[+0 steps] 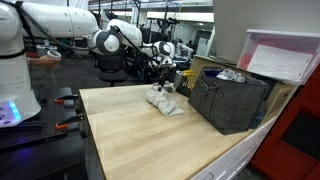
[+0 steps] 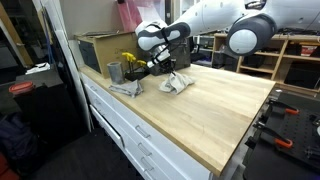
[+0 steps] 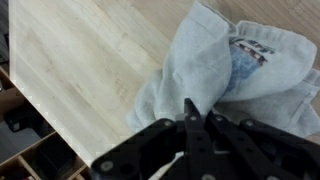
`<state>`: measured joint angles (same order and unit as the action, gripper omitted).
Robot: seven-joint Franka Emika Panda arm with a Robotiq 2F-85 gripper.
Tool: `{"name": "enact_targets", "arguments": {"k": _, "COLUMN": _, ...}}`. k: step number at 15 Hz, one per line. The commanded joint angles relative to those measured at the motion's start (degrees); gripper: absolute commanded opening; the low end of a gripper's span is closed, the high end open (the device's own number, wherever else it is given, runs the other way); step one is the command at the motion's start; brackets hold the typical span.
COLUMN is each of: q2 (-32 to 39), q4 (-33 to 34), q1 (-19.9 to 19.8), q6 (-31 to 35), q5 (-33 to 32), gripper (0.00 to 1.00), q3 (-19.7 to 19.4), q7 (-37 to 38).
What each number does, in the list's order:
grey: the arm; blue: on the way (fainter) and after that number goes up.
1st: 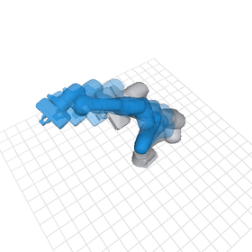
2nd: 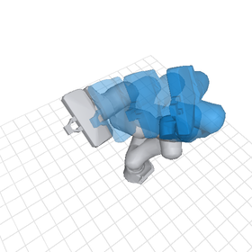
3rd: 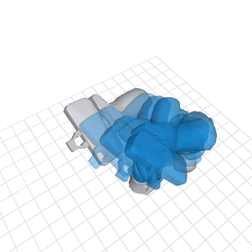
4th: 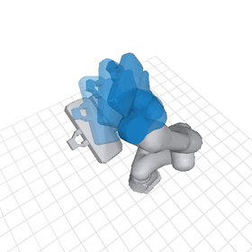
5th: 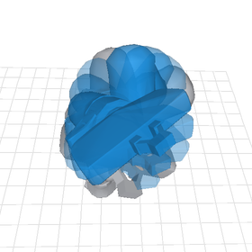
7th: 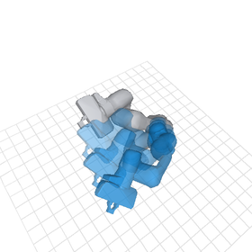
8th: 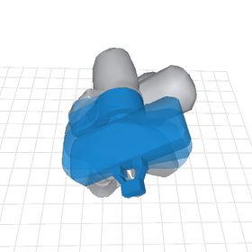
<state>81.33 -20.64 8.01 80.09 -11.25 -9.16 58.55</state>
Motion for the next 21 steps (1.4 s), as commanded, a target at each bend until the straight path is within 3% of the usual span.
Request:
{"name": "enact_targets", "arguments": {"k": 1, "q2": -0.5, "q4": 0.0, "q1": 1.0, "q6": 3.0, "q5": -0.7, "gripper": 0.02, "q3": -1.3, "q7": -0.3}}
{"name": "enact_targets", "arguments": {"k": 7, "q2": -0.4, "q4": 0.0, "q1": 0.8, "q6": 12.8, "q5": -2.1, "gripper": 0.02, "q3": -2.7, "q7": 0.7}}
{"name": "enact_targets", "arguments": {"k": 8, "q2": -0.4, "q4": 0.0, "q1": 0.7, "q6": 14.1, "q5": -2.2, "gripper": 0.31, "q3": -3.0, "q7": 0.7}}
{"name": "enact_targets", "arguments": {"k": 10, "q2": -0.6, "q4": 0.0, "q1": 0.4, "q6": 15.9, "q5": -2.3, "gripper": 0.37, "q3": -3.4, "q7": 0.8}}
{"name": "enact_targets", "arguments": {"k": 15, "q2": -1.3, "q4": 0.1, "q1": 0.4, "q6": 19.0, "q5": -3.0, "gripper": 0.75, "q3": -4.9, "q7": 0.6}}
{"name": "enact_targets", "arguments": {"k": 18, "q2": -1.8, "q4": 0.1, "q1": -0.5, "q6": 15.8, "q5": -3.2, "gripper": 0.96, "q3": -5.2, "q7": 0.1}}
{"name": "enact_targets", "arguments": {"k": 21, "q2": -2.6, "q4": -0.6, "q1": -1.5, "q6": 12.1, "q5": -3.1, "gripper": 1.00, "q3": -4.7, "q7": -4.4}}
